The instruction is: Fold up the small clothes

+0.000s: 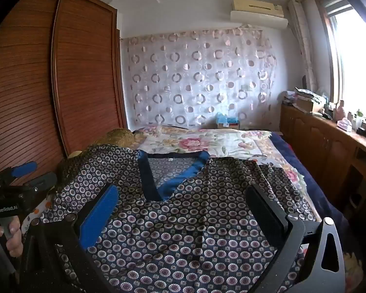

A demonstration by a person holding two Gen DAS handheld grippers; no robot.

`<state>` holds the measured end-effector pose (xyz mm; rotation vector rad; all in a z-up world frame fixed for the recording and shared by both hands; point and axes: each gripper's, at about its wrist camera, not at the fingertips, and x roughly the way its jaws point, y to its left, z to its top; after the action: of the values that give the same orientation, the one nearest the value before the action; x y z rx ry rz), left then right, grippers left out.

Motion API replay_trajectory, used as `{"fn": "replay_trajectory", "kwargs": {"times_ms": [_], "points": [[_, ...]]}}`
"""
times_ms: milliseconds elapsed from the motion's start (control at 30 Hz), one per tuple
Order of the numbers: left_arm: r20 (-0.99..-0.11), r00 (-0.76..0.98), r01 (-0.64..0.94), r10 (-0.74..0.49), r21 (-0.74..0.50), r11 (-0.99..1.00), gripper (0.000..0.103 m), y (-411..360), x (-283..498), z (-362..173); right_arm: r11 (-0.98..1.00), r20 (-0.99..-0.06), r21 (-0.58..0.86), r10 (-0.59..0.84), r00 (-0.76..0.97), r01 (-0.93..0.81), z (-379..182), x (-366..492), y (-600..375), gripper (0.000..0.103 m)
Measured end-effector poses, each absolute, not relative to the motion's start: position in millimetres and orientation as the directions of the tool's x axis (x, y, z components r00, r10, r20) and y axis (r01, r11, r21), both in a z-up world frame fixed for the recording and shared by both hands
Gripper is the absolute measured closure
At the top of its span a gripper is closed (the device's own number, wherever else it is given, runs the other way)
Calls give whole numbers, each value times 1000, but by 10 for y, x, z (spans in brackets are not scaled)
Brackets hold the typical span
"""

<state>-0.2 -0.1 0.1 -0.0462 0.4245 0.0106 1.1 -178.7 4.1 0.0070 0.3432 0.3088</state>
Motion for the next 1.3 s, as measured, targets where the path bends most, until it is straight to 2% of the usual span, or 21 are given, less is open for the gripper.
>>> {"fn": "replay_trajectory", "kwargs": {"times_ms": [1300], "points": [[-403, 915, -17, 1, -38, 999, 0, -65, -30, 53, 952, -340, 67, 302, 891, -298, 38, 35, -1795, 0]]}}
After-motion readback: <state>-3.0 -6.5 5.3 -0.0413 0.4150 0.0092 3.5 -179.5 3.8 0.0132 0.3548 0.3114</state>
